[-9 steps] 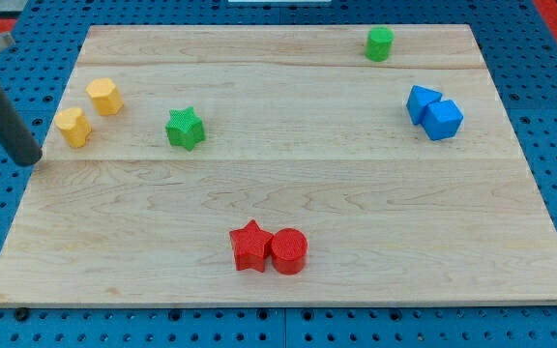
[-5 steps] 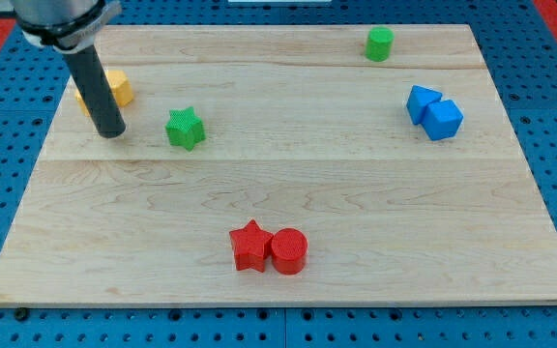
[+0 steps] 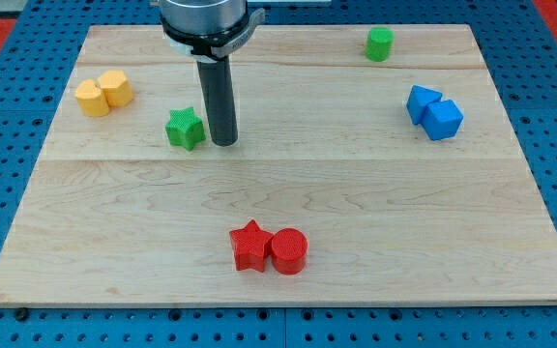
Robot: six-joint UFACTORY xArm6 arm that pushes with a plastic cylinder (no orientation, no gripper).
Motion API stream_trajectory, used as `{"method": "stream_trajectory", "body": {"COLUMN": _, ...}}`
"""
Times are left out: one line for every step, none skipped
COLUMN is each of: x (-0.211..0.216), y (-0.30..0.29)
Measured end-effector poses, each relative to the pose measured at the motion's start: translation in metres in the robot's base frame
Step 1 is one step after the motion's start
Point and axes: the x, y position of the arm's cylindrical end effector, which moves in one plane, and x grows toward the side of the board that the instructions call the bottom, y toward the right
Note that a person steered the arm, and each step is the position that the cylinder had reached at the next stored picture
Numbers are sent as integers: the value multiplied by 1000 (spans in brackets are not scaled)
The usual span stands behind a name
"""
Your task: Place green star to the top center of the board
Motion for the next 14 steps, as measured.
{"method": "stream_trajectory", "body": {"x": 9, "y": 1}}
{"method": "stream_trajectory", "body": {"x": 31, "y": -6}}
{"method": "stream_trajectory", "body": {"x": 19, "y": -68}}
{"method": "stream_trajectory", "body": {"x": -8, "y": -93}}
{"method": "stream_trajectory", "body": {"x": -30, "y": -91}}
{"method": "stream_trajectory", "body": {"x": -30, "y": -80}}
{"method": "stream_trajectory", "body": {"x": -30, "y": -88}}
{"method": "stream_trajectory", "body": {"x": -18, "y": -106}}
{"method": "stream_trajectory", "body": {"x": 11, "y": -113}}
{"method": "stream_trajectory", "body": {"x": 28, "y": -99}}
{"method": "stream_trajectory", "body": {"x": 21, "y": -98}}
{"method": "stream_trajectory", "body": {"x": 7, "y": -77}}
{"method": "stream_trajectory", "body": {"x": 0, "y": -41}}
{"method": "stream_trajectory", "body": {"x": -23, "y": -29}}
